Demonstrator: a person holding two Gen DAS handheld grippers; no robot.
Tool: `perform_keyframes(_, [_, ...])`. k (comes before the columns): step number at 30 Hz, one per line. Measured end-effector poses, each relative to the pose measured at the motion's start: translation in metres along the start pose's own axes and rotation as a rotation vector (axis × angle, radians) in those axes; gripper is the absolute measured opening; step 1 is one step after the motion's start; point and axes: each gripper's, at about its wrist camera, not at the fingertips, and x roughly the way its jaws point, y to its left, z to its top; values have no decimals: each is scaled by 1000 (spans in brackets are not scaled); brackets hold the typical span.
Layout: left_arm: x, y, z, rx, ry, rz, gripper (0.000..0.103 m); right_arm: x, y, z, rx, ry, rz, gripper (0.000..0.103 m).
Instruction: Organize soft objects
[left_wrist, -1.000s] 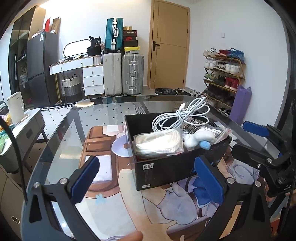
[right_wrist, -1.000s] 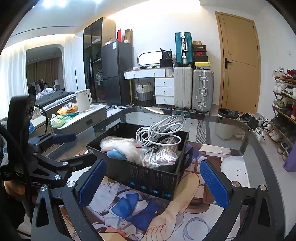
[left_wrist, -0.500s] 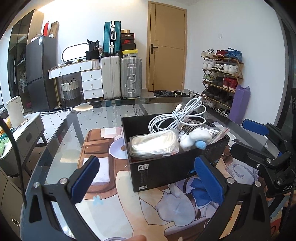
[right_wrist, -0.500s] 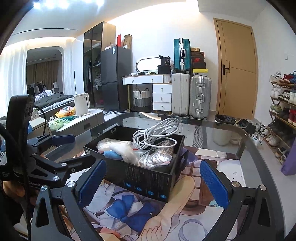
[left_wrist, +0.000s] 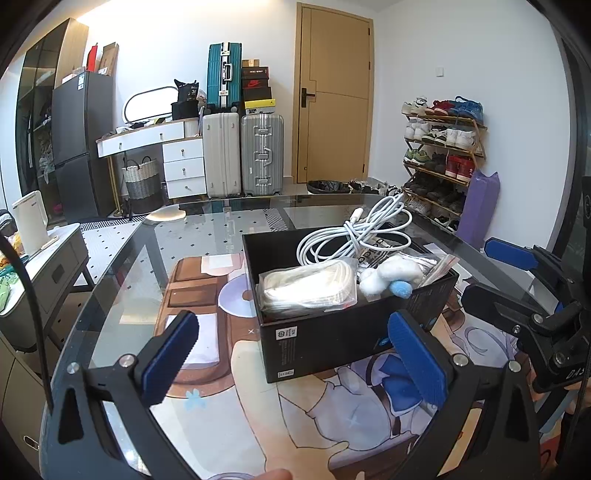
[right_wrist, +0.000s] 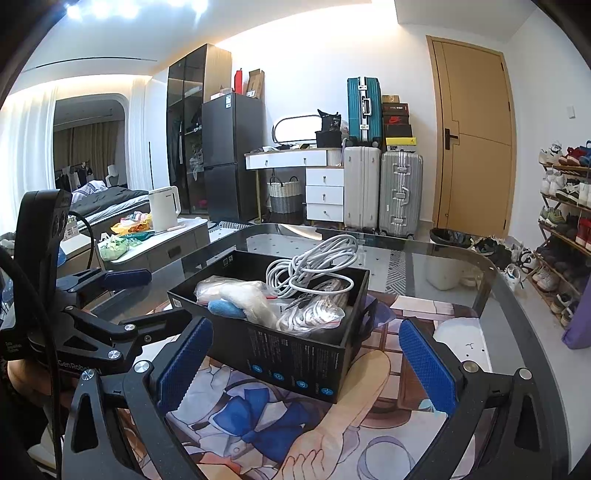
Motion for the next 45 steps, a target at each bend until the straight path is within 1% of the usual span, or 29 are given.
perform_keyframes(13, [-1,-2,0,2,-9,5,103,-4,2,-1,3,-18,-9,102])
perform_keyframes(45, [-2,-2,1,-1,-13,2,103,-5,2,-2,4,-16,-8,102])
